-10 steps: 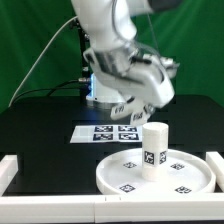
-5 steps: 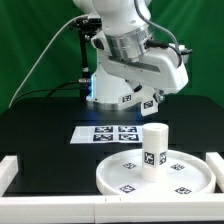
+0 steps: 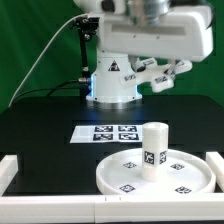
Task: Assemble round table
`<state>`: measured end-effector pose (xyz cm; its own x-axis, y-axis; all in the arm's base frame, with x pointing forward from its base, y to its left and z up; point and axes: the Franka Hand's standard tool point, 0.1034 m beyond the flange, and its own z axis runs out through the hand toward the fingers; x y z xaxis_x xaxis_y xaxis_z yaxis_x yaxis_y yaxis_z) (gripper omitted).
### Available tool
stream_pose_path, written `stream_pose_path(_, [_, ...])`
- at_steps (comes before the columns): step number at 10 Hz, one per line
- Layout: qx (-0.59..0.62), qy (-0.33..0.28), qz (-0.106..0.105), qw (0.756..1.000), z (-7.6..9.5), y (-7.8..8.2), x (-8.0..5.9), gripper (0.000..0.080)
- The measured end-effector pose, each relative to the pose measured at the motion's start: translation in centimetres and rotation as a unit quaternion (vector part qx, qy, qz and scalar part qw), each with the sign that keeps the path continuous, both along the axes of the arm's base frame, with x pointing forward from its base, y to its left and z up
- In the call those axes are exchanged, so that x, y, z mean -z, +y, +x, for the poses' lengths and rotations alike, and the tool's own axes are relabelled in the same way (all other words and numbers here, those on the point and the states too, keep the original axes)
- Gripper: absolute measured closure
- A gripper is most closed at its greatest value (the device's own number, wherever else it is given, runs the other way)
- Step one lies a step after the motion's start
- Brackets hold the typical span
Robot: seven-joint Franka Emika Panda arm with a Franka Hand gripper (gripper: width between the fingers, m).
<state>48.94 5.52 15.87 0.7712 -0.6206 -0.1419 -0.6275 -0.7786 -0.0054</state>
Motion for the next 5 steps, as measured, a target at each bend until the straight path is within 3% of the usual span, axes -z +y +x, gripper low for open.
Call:
stream_pose_path(3, [-0.024,-0.091,-0.059,0.994,1.1,0.9,0.6,0.0344])
stream_pose_path(5, [-0.071,-0.159,-0.081,0.981,4.4,1.4,0.7,0.0344])
